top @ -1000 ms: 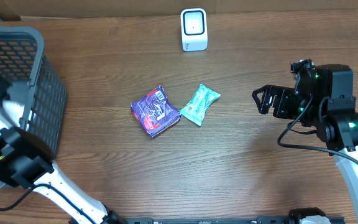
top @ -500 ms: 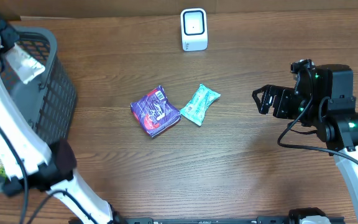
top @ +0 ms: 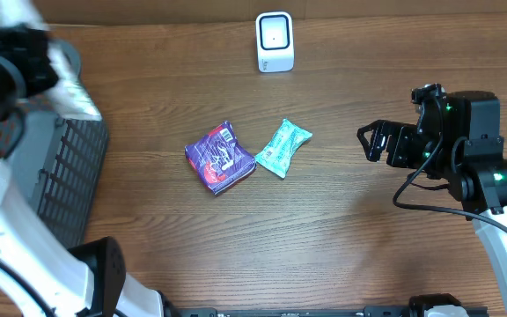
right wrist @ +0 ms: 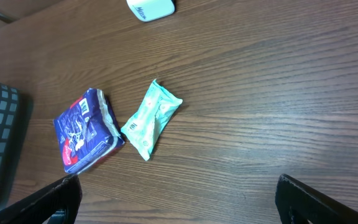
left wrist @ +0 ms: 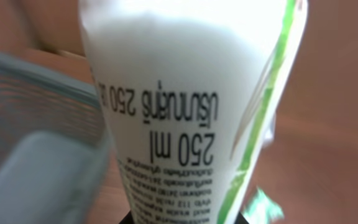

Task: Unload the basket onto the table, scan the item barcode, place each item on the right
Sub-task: 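Carry the white bottle and lower it beside the purple bag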

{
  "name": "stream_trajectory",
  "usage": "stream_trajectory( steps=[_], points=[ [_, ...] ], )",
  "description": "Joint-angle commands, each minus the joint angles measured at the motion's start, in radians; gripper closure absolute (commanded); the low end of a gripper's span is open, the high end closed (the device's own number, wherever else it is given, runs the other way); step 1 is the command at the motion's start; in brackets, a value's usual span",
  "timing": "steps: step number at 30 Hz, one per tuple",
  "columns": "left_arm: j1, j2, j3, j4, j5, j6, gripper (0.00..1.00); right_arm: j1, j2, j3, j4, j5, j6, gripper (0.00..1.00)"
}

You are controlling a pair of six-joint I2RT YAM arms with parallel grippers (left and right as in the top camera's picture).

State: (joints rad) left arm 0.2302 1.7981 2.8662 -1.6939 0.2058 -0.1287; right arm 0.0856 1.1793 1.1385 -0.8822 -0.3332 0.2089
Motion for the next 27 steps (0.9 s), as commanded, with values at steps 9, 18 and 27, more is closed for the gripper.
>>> stream_trajectory(
  steps=[9,18,27],
  points=[
    [-0.333,0.021,-0.322,0.006,-0.074,0.101,0.96,0.005,0.001,0.019,0.005,-0.001,-0.005,0.0],
    [-0.443,0.022,-0.66,0.071,-0.215,0.035,0.96,0.005,0.001,0.019,0.005,-0.001,-0.005,0.0],
    [-0.446,0.022,-0.99,0.273,-0.219,0.047,0.96,0.005,0.001,0.019,0.005,-0.002,-0.005,0.0]
  ],
)
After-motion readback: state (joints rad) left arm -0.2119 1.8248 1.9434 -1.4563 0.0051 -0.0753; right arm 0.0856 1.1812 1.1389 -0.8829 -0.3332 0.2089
